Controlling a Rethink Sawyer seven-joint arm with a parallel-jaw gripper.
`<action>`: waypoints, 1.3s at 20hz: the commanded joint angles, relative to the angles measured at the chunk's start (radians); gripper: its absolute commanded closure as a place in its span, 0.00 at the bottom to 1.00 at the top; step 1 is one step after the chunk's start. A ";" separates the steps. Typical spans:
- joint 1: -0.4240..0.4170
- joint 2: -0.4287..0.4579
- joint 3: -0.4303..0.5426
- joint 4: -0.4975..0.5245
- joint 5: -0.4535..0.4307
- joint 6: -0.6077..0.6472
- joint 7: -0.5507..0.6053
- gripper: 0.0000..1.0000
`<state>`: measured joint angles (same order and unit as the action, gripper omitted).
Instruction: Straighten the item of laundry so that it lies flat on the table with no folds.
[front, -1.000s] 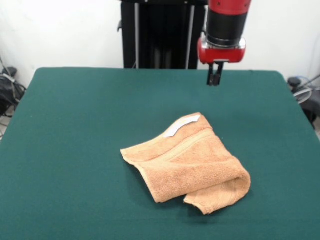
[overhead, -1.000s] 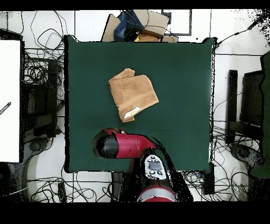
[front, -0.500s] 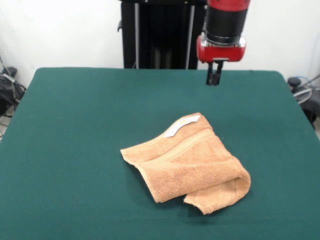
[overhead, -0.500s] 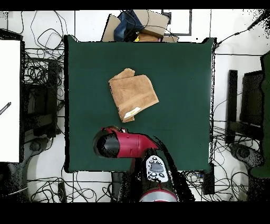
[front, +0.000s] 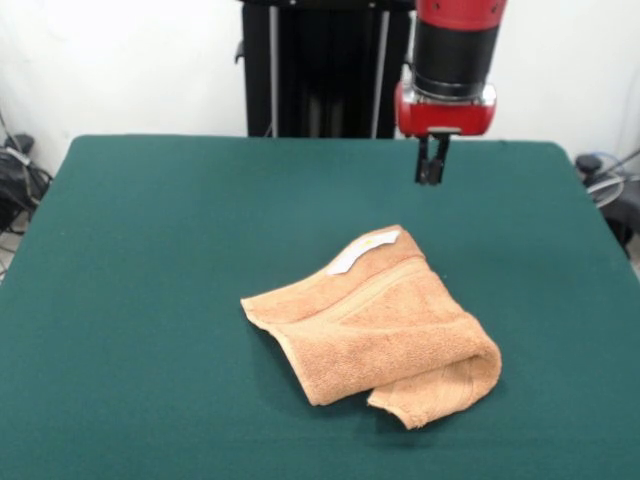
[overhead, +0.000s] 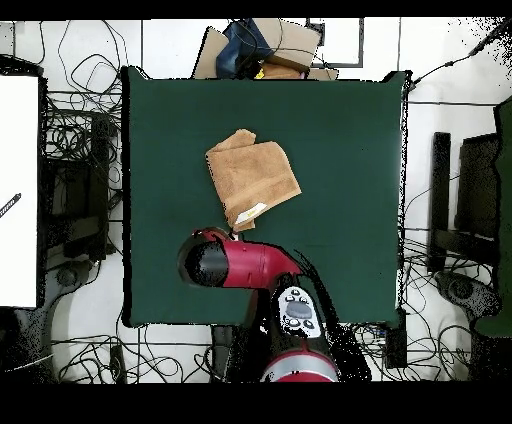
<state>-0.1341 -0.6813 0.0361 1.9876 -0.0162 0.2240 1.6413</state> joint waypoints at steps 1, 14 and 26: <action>0.006 0.096 -0.031 -0.148 0.066 0.094 0.186 1.00; -0.008 0.159 -0.035 -0.235 0.084 0.111 0.160 1.00; -0.021 0.212 -0.028 -0.259 0.053 0.062 0.144 1.00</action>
<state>-0.1360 -0.5219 -0.0137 1.7763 0.0208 0.2417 1.6413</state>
